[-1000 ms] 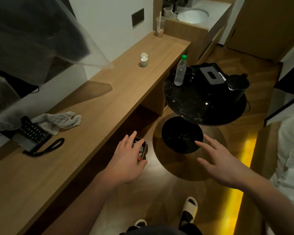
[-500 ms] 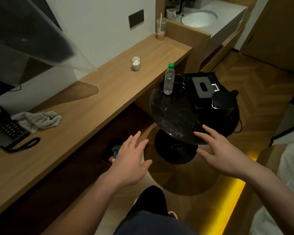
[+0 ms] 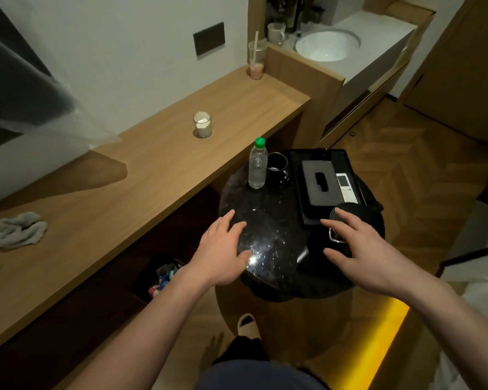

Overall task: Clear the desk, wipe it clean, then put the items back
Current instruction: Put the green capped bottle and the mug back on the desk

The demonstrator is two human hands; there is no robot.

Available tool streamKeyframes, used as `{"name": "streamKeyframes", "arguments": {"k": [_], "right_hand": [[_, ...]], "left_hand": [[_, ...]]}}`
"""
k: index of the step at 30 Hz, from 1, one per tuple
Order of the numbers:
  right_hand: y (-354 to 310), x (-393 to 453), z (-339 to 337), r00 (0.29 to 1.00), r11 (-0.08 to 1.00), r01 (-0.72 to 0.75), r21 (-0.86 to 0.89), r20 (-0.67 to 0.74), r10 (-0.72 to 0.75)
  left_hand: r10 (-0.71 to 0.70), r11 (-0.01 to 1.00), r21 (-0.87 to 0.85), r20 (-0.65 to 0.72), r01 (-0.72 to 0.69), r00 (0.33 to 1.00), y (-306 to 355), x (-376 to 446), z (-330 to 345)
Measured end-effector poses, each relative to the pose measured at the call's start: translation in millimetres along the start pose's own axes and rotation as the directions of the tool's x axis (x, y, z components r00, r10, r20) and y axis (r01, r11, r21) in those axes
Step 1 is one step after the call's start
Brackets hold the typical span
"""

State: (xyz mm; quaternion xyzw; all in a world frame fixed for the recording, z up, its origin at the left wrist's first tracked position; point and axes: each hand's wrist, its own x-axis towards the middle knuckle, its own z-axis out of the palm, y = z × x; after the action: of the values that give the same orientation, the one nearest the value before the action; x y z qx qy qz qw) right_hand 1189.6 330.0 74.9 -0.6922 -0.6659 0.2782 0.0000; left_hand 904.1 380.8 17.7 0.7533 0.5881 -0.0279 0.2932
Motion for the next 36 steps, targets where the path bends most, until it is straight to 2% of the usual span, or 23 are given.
{"name": "streamKeyframes", "arguments": {"k": [5, 12, 21, 29, 36], "right_hand": [[24, 54, -22, 0.998, 1.000, 0.019, 0.018, 0.055, -0.019], [51, 134, -53, 0.985, 0.995, 0.095, 0.017, 0.145, -0.096], [83, 263, -80, 0.940, 0.979, 0.204, -0.021, 0.283, -0.190], [87, 352, -56, 0.920, 0.991, 0.114, 0.069, 0.368, -0.132], [76, 401, -16, 0.905, 0.994, -0.024, 0.107, 0.426, -0.024]], "left_hand": [[0.027, 1.000, 0.002, -0.012, -0.027, 1.000, 31, 57, -10], [-0.104, 0.991, -0.085, -0.048, 0.099, 0.993, 48, 121, -20], [-0.250, 0.963, -0.161, -0.215, 0.218, 0.944, 81, 215, -51], [-0.319, 0.948, -0.050, -0.170, 0.316, 0.932, 89, 286, -47], [-0.354, 0.935, -0.103, -0.293, 0.338, 0.888, 87, 285, -32]]}}
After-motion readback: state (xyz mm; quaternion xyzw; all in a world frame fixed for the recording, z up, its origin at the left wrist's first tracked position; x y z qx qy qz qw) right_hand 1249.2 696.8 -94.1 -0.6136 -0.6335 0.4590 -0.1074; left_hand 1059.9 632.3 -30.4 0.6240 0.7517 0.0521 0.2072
